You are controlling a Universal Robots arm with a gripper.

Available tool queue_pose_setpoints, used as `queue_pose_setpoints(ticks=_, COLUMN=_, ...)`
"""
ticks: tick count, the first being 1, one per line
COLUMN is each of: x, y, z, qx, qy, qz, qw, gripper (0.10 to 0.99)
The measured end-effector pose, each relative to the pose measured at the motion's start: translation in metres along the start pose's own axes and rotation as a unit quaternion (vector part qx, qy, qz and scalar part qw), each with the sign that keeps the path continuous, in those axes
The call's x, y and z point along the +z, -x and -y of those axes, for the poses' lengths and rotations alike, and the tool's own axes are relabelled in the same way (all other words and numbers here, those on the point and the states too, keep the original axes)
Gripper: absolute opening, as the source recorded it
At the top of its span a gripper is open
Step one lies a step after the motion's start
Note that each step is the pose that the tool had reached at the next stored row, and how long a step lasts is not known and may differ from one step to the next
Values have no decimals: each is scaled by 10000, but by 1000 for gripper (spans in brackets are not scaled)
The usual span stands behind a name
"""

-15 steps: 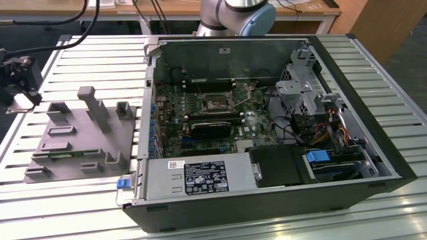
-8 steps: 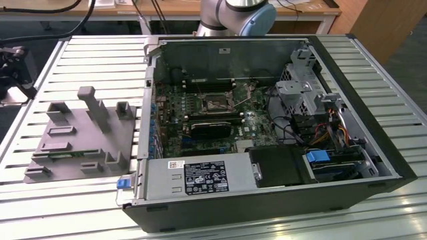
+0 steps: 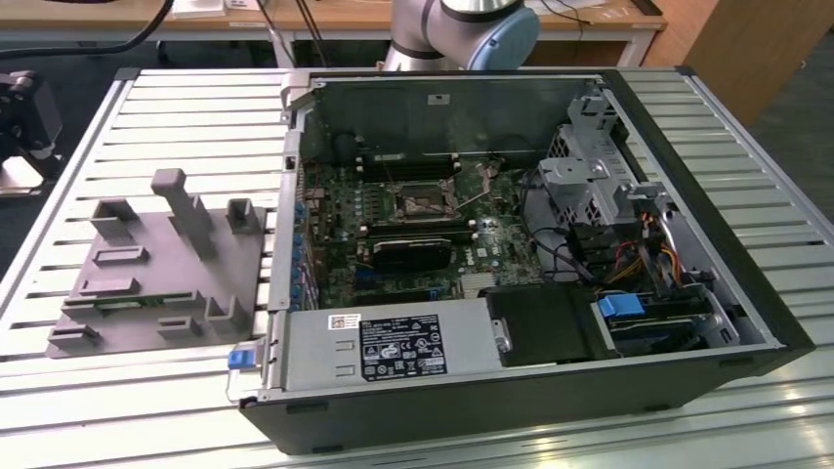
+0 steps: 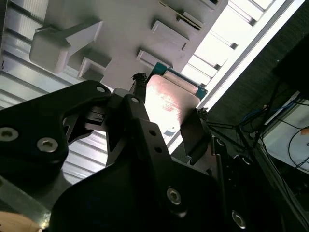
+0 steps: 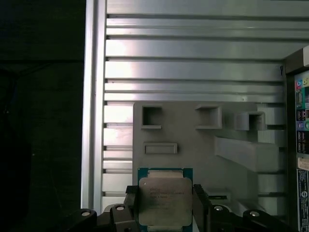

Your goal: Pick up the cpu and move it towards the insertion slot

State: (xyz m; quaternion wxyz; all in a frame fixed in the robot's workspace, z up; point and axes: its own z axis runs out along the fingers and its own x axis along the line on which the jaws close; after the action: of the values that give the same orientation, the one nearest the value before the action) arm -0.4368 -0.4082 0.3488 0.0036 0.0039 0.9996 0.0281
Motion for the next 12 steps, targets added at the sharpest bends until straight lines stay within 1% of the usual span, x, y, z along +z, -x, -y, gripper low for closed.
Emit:
queue_pose_setpoints(ticks=5, x=-132, y=1, z=-7, qx=0, qy=0, qz=1, qw=10000, gripper=533)
queue_pose_setpoints(ticks=8, x=-197, y=2, z=-11, qx=0, qy=0, qz=3, qw=10000, gripper=533)
queue_pose_setpoints(ticks=9, x=-211, y=1, z=-12, qx=0, qy=0, qz=3, qw=10000, gripper=533)
queue_pose_setpoints(ticks=12, x=-214, y=1, z=-12, qx=0, qy=1, qz=5, qw=10000, gripper=533)
